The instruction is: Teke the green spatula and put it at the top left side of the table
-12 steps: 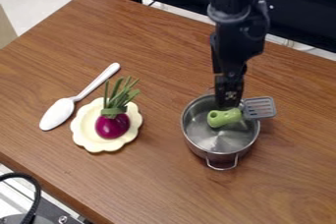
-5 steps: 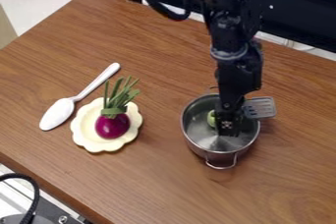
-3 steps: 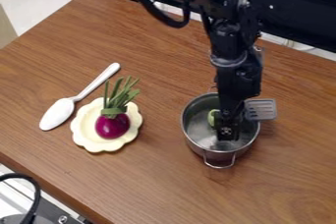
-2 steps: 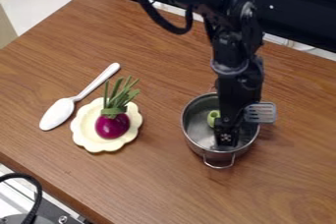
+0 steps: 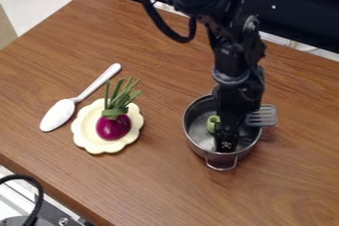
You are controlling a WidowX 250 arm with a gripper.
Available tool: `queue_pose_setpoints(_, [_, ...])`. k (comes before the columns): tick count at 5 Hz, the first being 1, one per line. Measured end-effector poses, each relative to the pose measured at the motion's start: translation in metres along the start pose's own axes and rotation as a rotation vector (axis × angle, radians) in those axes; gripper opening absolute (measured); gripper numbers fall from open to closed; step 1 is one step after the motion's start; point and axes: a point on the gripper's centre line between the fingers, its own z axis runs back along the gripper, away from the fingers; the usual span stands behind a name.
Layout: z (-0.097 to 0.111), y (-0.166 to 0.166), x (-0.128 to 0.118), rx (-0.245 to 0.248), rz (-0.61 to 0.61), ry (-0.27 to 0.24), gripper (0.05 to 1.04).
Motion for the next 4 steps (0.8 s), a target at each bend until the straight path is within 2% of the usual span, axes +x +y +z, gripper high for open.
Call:
queue_pose_setpoints(1, [0.0, -0.003, 0.0, -0.019, 0.005, 0.002, 0.455])
queue_pose_setpoints(2, [0.0, -0.004, -0.003, -0.018, 0.018, 0.009, 0.337])
queue_pose_setpoints(3, [0.009, -0.003, -0.007, -0.001, 0.088, 0.038, 0.337])
queue_pose_setpoints(4, [0.032, 0.003, -0.007, 0.039, 0.165, 0.024, 0.337])
